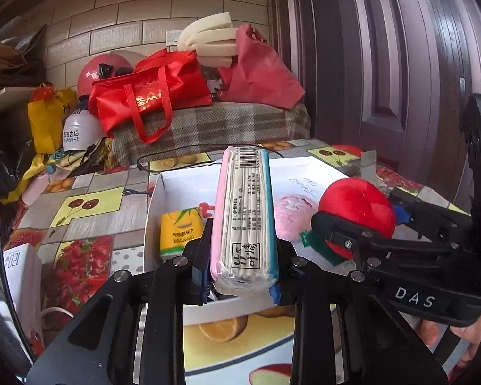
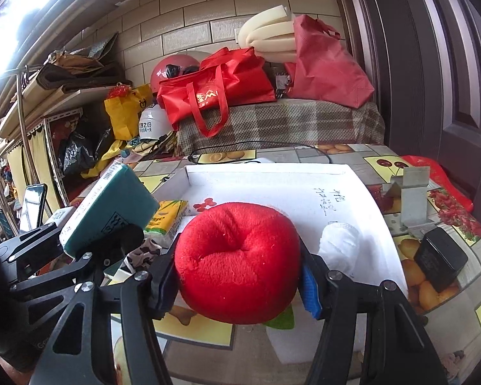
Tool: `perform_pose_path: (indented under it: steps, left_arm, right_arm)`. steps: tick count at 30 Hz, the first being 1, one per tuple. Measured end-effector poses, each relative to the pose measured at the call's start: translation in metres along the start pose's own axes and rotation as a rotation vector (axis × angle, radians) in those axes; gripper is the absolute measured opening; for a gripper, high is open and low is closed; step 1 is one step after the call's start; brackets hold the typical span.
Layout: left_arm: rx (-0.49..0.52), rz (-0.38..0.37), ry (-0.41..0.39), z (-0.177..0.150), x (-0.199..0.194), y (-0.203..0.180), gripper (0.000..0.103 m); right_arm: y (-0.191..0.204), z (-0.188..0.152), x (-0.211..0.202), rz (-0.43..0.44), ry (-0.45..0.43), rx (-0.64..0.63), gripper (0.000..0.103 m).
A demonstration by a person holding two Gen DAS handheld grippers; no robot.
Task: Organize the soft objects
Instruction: 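Lift the pink packet and red plush and carry both over the box, then lower the pink packet and red plush into the box and open both grippers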
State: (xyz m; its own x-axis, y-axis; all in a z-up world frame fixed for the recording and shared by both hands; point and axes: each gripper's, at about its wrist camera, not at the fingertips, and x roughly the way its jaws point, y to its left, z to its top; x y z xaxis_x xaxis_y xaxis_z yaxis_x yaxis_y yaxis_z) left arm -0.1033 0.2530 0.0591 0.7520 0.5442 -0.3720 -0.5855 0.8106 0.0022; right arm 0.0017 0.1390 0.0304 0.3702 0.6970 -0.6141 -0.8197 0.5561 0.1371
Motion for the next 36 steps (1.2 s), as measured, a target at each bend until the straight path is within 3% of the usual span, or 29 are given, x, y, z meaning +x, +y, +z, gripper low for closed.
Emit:
perform_pose_path:
  steps: [5, 10, 12, 14, 18, 22, 26, 29, 31, 32, 33, 36]
  left_arm:
    - [-0.097, 0.044, -0.025, 0.008, 0.016, 0.023, 0.026]
    - [-0.133, 0.062, -0.03, 0.011, 0.023, 0.031, 0.026]
    - [-0.119, 0.063, -0.034, 0.01, 0.022, 0.028, 0.026]
    - [-0.105, 0.068, -0.037, 0.011, 0.022, 0.025, 0.026]
    - [-0.093, 0.065, -0.04, 0.014, 0.029, 0.021, 0.026]
    - [-0.057, 0.009, -0.002, 0.02, 0.048, 0.01, 0.026]
    - [-0.076, 0.031, 0.029, 0.024, 0.06, 0.009, 0.027]
    - [-0.114, 0.058, 0.024, 0.023, 0.059, 0.016, 0.036]
    - [-0.148, 0.099, 0.001, 0.022, 0.054, 0.022, 0.054]
    - [-0.167, 0.112, -0.01, 0.021, 0.052, 0.025, 0.059]
    - [-0.185, 0.121, -0.019, 0.021, 0.05, 0.029, 0.071]
    - [-0.241, 0.136, -0.041, 0.019, 0.045, 0.04, 0.094]
  right_arm:
    - [0.007, 0.005, 0.02, 0.043, 0.033, 0.007, 0.062]
    - [0.01, 0.007, 0.046, 0.065, 0.127, 0.031, 0.062]
    - [0.008, 0.009, 0.048, 0.015, 0.122, 0.037, 0.062]
    - [0.003, 0.01, 0.044, -0.088, 0.095, 0.059, 0.062]
    - [-0.024, 0.011, 0.038, -0.213, 0.051, 0.187, 0.062]
    - [-0.029, 0.012, 0.036, -0.167, 0.029, 0.208, 0.062]
    - [-0.018, 0.015, 0.04, -0.155, 0.026, 0.166, 0.062]
    - [-0.016, 0.017, 0.044, -0.148, 0.025, 0.169, 0.066]
    - [-0.019, 0.017, 0.046, -0.145, 0.034, 0.181, 0.071]
    - [-0.021, 0.016, 0.046, -0.15, 0.033, 0.193, 0.079]
    - [-0.024, 0.016, 0.045, -0.155, 0.028, 0.209, 0.082]
    - [-0.025, 0.015, 0.041, -0.16, 0.009, 0.22, 0.083]
